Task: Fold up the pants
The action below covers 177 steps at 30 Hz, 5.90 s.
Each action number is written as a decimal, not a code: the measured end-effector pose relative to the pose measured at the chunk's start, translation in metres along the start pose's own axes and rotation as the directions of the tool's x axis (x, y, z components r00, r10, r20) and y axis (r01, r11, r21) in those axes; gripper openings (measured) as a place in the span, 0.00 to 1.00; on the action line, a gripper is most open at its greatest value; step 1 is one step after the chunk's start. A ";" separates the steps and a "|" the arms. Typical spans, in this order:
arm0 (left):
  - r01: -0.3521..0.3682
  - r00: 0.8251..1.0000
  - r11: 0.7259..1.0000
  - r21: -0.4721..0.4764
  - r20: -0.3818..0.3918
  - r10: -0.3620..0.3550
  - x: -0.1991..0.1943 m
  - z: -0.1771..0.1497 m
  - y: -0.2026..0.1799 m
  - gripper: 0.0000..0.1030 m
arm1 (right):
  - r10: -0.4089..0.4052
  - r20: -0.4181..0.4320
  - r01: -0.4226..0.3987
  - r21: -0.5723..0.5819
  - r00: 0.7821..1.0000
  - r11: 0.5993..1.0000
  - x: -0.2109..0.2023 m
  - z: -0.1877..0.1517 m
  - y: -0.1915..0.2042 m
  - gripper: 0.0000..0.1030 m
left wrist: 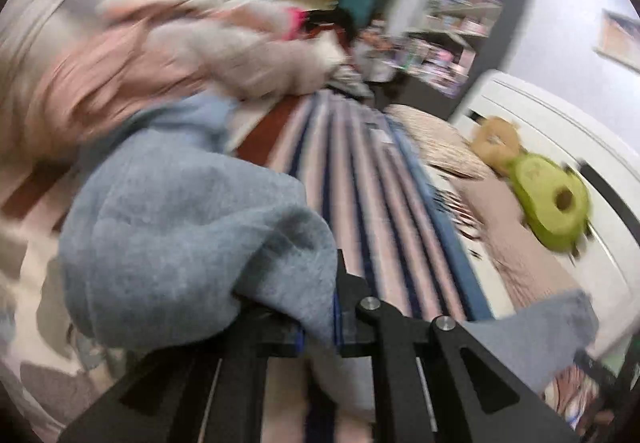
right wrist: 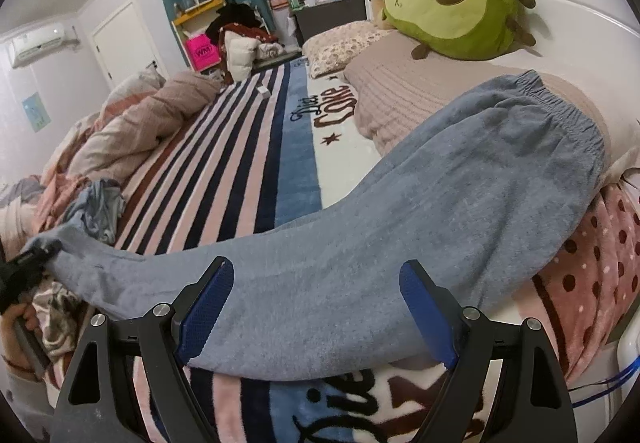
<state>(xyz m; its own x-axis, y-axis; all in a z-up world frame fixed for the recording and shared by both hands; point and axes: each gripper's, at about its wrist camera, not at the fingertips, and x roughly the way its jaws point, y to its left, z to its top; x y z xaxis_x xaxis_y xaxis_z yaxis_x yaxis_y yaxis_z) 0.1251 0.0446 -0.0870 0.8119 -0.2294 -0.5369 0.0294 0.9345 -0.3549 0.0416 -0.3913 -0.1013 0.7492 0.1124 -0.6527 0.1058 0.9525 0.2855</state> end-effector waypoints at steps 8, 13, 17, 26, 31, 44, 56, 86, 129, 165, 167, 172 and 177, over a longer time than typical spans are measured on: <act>0.244 0.961 0.947 0.211 -0.185 -0.206 0.043 -0.029 -0.119 0.07 | 0.027 0.025 -0.027 0.011 0.999 1.000 -0.014 -0.006 -0.014 0.80; 0.321 0.904 0.912 0.254 -0.370 -0.215 0.090 -0.080 -0.165 0.07 | 0.039 0.005 -0.039 0.022 0.999 0.999 -0.014 -0.015 -0.022 0.80; 0.333 0.875 0.897 0.290 -0.449 -0.180 0.103 -0.104 -0.172 0.18 | 0.050 -0.029 -0.049 0.031 0.998 0.998 -0.008 -0.024 -0.024 0.80; 0.296 0.929 0.897 0.328 -0.316 -0.191 0.022 -0.073 -0.125 0.67 | 0.111 -0.053 -0.112 -0.003 0.992 0.994 0.006 -0.024 0.006 0.82; 0.121 0.975 0.948 0.293 -0.214 -0.058 -0.006 -0.057 -0.064 0.68 | 0.201 -0.093 -0.208 -0.073 0.975 0.975 0.033 -0.020 0.060 0.82; 0.115 0.970 0.979 0.167 -0.229 -0.075 0.003 -0.068 -0.010 0.68 | 0.115 -0.152 -0.153 -0.267 0.982 0.952 0.123 -0.040 0.176 0.59; 0.233 0.928 0.930 0.285 -0.350 -0.125 0.031 -0.102 -0.063 0.69 | 0.030 -0.109 -0.033 -0.030 0.994 0.999 0.084 -0.040 0.076 0.26; 0.208 0.951 0.922 0.326 -0.288 -0.112 0.023 -0.090 -0.097 0.68 | 0.084 -0.153 -0.079 0.043 0.985 0.996 0.084 -0.028 0.009 0.63; -0.098 0.989 0.953 0.286 -0.077 0.125 -0.004 -0.050 -0.090 0.77 | -0.164 0.119 0.156 0.067 0.979 0.985 -0.015 0.043 -0.088 0.09; 0.128 0.978 0.972 0.195 -0.188 -0.091 0.006 -0.053 -0.067 0.80 | 0.345 -0.319 -0.436 -0.280 0.883 0.856 0.067 -0.035 0.155 0.40; 0.160 0.970 0.966 0.202 -0.214 -0.116 0.015 -0.056 -0.081 0.80 | 0.341 -0.276 -0.415 -0.283 0.899 0.865 0.053 -0.028 0.143 0.44; 0.224 0.946 0.945 0.239 -0.286 -0.152 0.048 -0.065 -0.120 0.80 | 0.271 -0.165 -0.309 -0.284 0.948 0.908 0.024 -0.017 0.104 0.45; 0.210 0.942 0.958 0.196 -0.302 -0.145 0.079 -0.069 -0.134 0.78 | 0.226 -0.130 -0.250 -0.214 0.965 0.944 0.019 -0.016 0.065 0.48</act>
<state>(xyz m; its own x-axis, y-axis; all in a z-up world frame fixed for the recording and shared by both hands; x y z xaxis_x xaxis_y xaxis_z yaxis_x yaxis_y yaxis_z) 0.1454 -0.1174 -0.1352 0.5849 -0.4336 -0.6854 0.3127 0.9003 -0.3027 0.0517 -0.3229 -0.1066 0.6618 0.3610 -0.6570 -0.2277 0.9318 0.2826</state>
